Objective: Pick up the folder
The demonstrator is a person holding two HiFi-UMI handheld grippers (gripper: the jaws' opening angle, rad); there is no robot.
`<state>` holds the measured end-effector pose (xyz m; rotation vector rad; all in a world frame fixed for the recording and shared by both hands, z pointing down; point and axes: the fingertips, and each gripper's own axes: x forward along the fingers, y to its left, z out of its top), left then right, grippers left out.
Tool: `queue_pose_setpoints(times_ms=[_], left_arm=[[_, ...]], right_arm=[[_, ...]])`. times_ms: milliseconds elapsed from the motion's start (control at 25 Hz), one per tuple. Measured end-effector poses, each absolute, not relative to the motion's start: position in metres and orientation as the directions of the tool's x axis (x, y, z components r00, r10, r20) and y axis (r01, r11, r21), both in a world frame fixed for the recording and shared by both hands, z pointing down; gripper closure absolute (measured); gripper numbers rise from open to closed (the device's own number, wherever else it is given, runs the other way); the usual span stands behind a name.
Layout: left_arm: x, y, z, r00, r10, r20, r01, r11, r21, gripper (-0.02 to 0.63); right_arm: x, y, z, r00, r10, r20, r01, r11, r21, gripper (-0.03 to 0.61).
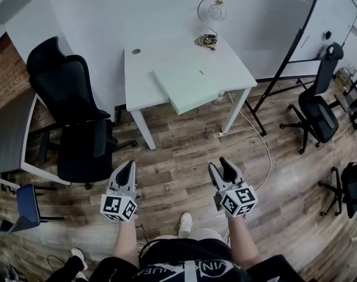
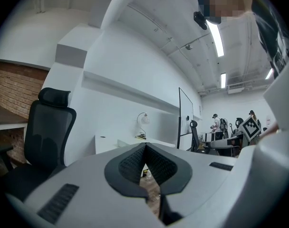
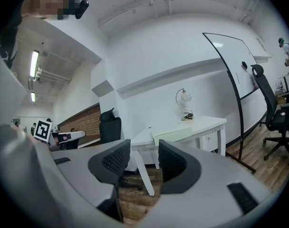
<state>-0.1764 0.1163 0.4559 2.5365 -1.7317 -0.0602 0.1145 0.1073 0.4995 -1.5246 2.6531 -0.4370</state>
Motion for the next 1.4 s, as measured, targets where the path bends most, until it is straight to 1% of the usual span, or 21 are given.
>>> queue_pose_setpoints(times_ms=[280, 760, 1040, 1400], left_arm=[[-0.168, 0.092, 0.453, 0.340, -0.940, -0.017, -0.937, -0.340, 0.084, 0.600], [-0.149, 0.065, 0.447, 0.358, -0.933, -0.026, -0.930, -0.359, 0.072, 0.600], [-0.148, 0.056, 0.449, 0.358, -0.934, -0.007, -0.932, -0.357, 0.065, 0.600], [-0.146, 0.028, 0.463, 0.359, -0.933, 0.022, -0.931, -0.357, 0.079, 0.600]], right_arm=[[0.128, 0.082, 0.503, -0.527, -0.844, 0.096, -0.829, 0.486, -0.278, 0.403], [0.137, 0.062, 0.505, -0.536, -0.840, 0.089, -0.818, 0.490, -0.301, 0.402], [0.136, 0.051, 0.509, -0.540, -0.836, 0.093, -0.812, 0.490, -0.316, 0.403], [0.136, 0.025, 0.522, -0.546, -0.828, 0.127, -0.810, 0.482, -0.333, 0.403]])
